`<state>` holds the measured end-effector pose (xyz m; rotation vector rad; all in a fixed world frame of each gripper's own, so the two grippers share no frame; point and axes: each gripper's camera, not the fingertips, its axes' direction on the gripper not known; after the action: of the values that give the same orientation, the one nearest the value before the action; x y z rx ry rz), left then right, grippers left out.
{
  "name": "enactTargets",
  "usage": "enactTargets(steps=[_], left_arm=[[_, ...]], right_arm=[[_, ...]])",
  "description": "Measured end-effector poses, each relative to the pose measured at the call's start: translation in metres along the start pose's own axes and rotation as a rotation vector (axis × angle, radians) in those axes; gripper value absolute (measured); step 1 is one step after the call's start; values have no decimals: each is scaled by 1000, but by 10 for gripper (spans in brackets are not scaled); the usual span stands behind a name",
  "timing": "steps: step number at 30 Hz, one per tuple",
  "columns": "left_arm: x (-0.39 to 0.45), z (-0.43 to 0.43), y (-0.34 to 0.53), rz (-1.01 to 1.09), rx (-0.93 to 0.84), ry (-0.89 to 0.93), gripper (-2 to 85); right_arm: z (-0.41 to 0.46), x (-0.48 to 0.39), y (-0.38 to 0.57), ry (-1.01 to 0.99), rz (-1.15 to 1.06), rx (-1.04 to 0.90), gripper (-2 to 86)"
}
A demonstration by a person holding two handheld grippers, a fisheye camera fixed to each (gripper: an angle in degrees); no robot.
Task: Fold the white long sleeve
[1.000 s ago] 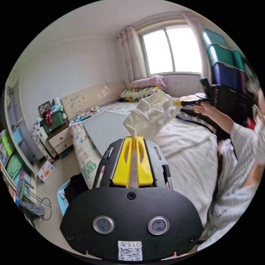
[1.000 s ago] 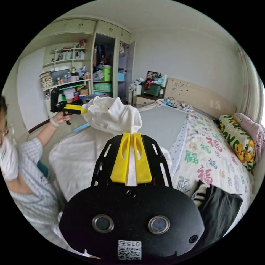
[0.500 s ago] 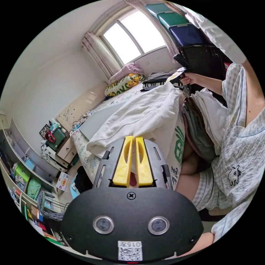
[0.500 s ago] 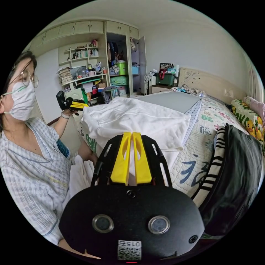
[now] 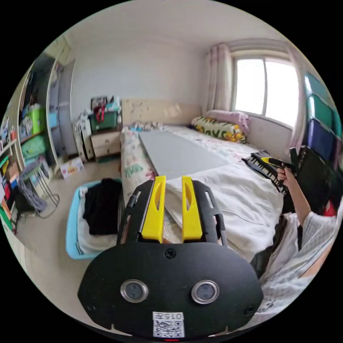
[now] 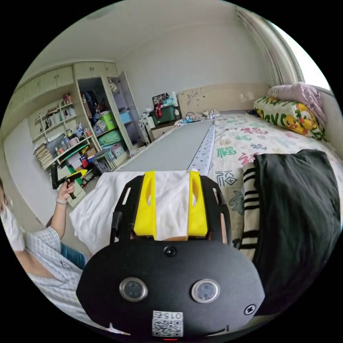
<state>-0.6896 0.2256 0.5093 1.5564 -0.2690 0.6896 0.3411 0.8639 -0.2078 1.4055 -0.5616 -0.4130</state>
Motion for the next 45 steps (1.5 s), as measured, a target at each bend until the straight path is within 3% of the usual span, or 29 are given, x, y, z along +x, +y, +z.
enactTargets(steps=[2, 8, 12, 17, 24, 28, 33, 38, 42, 45], left_arm=[[-32, 63, -13, -72, -144, 66, 76], [-44, 129, -11, -48, -229, 126, 42], [-31, 116, -2, 50, -148, 34, 17], [-32, 95, -7, 19, -13, 11, 9], [-31, 126, -11, -24, -11, -21, 11], [-28, 147, 26, -5, -29, -60, 16], [-33, 109, 49, -13, 117, -28, 27], [-45, 153, 59, -68, -15, -14, 67], [-40, 159, 67, -58, -14, -23, 74], [-37, 166, 72, -41, -15, -7, 73]], right_arm=[[58, 24, -34, 3, 115, -91, 138], [183, 46, -72, 28, 176, -396, 86], [190, 50, -78, 32, 173, -316, 44], [207, 35, -89, 156, 118, -193, 33], [275, 34, -84, 308, 79, -218, 61], [261, 21, -34, 415, -46, -126, 97], [202, -71, 61, 77, -371, 16, 92], [226, -204, 166, -318, -742, -42, 84], [280, -261, 210, -370, -916, -225, 108], [328, -267, 230, -280, -929, -304, 119]])
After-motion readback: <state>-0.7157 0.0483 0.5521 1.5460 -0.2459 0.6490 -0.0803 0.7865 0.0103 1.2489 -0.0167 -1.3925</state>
